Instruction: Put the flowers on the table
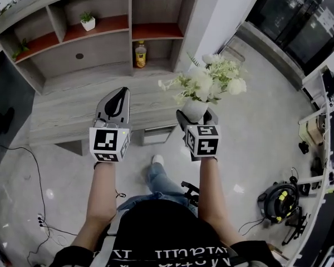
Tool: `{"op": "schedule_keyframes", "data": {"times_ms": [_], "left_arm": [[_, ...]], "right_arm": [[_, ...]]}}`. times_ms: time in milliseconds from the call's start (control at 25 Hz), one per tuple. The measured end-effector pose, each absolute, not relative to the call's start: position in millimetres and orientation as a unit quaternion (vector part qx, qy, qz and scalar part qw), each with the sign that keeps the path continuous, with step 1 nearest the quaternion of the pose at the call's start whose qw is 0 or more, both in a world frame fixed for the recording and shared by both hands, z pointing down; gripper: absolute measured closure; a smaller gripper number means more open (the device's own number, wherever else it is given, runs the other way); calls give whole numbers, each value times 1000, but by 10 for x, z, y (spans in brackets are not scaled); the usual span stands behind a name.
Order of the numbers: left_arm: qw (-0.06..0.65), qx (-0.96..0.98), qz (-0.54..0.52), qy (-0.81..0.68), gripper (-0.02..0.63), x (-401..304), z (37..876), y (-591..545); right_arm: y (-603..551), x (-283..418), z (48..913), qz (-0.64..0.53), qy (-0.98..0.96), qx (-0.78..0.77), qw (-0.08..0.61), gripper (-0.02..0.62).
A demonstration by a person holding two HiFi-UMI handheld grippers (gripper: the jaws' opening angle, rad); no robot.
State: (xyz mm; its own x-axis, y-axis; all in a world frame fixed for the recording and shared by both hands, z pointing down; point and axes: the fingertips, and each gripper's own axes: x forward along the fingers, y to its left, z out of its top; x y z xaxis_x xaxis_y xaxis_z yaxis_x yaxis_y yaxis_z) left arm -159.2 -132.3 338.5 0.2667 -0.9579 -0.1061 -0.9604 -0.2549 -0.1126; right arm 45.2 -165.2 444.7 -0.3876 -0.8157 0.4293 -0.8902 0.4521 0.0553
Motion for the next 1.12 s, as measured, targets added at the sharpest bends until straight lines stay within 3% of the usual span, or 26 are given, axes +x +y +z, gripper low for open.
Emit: {"op": "schedule_keyframes", "data": {"times_ms": [640,1120], "left_arm": [[60,-781,-15,622,595,-1408,3438,-2982],[50,-769,-33,636,595,-1302,3672,-3620]], "right_arm": [[-3342,553,4567,106,-845,483,202,210],[-4078,473,4865,77,-871,437,211,210]]}}
